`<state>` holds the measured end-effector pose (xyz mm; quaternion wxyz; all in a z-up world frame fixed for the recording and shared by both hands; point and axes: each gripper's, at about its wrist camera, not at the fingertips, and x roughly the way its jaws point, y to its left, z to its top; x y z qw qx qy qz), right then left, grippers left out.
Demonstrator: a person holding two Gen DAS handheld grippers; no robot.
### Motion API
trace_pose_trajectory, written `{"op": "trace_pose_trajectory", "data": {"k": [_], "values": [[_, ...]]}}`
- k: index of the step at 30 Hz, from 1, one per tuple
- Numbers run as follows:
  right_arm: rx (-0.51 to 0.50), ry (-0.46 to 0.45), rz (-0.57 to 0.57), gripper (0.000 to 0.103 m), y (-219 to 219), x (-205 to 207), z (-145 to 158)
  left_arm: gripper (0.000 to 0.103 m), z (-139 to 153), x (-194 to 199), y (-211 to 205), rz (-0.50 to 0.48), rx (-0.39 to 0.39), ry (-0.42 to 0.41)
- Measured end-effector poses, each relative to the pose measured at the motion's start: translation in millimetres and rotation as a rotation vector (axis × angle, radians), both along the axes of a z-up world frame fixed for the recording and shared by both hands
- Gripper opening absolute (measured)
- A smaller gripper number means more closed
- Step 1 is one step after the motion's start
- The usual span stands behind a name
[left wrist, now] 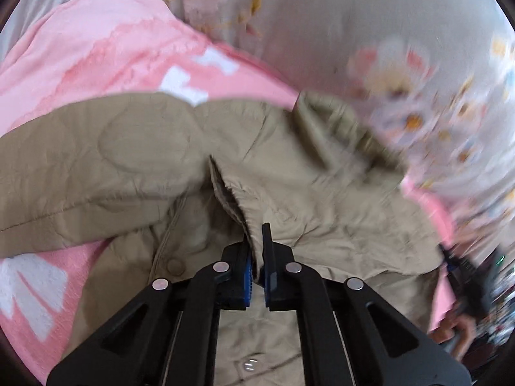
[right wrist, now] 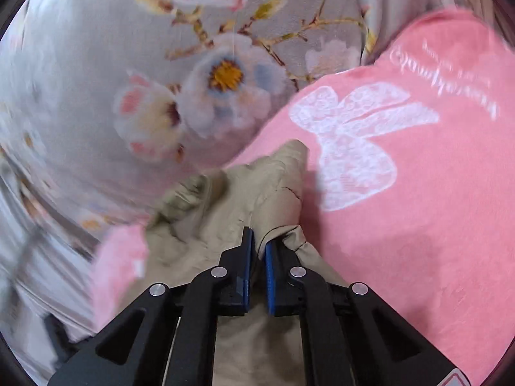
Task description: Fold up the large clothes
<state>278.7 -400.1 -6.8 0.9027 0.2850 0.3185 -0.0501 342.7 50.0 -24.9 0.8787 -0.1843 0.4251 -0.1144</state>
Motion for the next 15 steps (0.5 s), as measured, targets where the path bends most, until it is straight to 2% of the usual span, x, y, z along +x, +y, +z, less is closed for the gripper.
{"op": "trace_pose_trajectory", "data": {"k": [2,3,5,9,12,14,15], "values": [[-0.03,0.132,-0.001,0.006,2,12,-30,0.004,-25,6,-8,-0.003,0.046,0.053],[-0.026,0.15,0.0,0.006,0,14,-38,0.004,-35,6,-9,-0.002,0.043,0.05],[-0.01,0.137,-0.004,0.006,-2,10,-44,0.004,-37,3,-8,0.001,0.05,0.033],[-0.059,0.156,-0.002,0.01,3,8,-40,0.006,-36,0,-16,-0.009,0.129,-0.001],[-0.098,0.168,-0.017,0.019,10,-7,-32,0.006,-36,-2,-26,-0.015,0.205,-0.028],[-0.143,0.187,-0.035,0.025,13,-18,-26,0.007,-33,-5,-27,-0.017,0.22,-0.037],[-0.187,0.187,-0.047,0.026,20,-30,-17,0.011,-30,-8,-25,-0.014,0.232,-0.043]]}}
